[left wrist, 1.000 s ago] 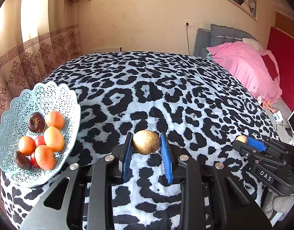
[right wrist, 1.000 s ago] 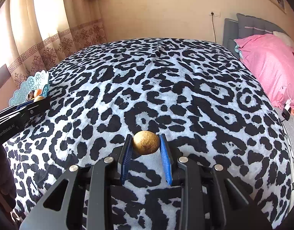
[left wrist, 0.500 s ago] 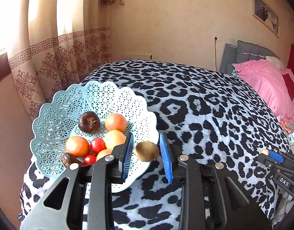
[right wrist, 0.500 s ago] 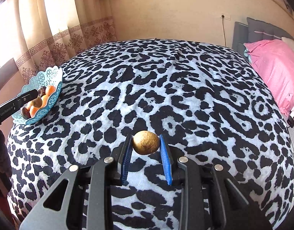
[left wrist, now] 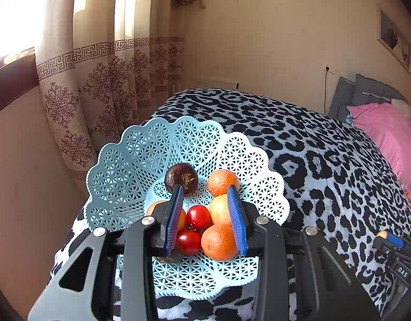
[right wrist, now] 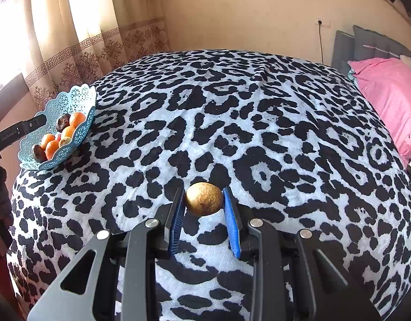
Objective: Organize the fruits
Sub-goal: 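Carry the tan fruit into the blue basket and open the left tool while the right tool holds its fruit, then carry the tan fruit into the blue basket and open the right tool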
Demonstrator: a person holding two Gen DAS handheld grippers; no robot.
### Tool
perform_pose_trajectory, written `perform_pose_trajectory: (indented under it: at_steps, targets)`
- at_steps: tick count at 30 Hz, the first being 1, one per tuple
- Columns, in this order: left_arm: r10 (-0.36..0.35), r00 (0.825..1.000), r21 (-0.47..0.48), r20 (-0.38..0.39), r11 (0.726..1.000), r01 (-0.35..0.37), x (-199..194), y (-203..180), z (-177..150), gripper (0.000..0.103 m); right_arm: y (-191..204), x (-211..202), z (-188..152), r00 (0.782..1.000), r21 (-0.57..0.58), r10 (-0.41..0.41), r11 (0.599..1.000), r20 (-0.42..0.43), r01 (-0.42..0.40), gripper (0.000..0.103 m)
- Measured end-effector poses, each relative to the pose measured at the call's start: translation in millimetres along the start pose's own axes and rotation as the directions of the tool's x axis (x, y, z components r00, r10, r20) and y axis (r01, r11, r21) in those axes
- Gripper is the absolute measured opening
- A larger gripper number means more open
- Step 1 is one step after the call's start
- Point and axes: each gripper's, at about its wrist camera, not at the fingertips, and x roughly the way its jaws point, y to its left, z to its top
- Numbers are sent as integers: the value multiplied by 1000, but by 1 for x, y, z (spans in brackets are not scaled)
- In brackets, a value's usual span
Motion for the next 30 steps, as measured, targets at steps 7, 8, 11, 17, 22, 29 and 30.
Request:
perform_pose_trajectory:
  at_steps: [7, 8, 11, 17, 22, 29, 30]
  targets:
    - [13, 1000, -59, 20, 998, -11, -7, 20, -2, 77, 11, 1, 5, 999, -7, 42, 999, -5, -42, 29]
    - [12, 1000, -67, 24, 998, -10, -9, 23, -2, 78, 12, 2, 6, 999, -6, 51, 999, -8, -51, 29]
    - [13, 999, -93, 39, 996, -9, -15, 33, -2, 81, 22, 4, 12, 996, -8, 87, 996, -16, -87, 29]
    - [67, 995, -100, 77, 993, -60, -26, 47, -2, 87, 56, 5, 33, 988, -54, 154, 987, -5, -154, 29]
    - [104, 990, -91, 97, 991, -95, -31, 52, -5, 90, 93, 10, 53, 974, -94, 225, 970, 2, -224, 29]
    - [107, 989, -94, 101, 991, -97, -37, 60, -9, 93, 141, 32, 84, 954, -118, 301, 947, -2, -299, 29]
    - [108, 989, -96, 102, 991, -98, -38, 61, -9, 93, 148, 35, 87, 953, -128, 303, 945, -2, -301, 29]
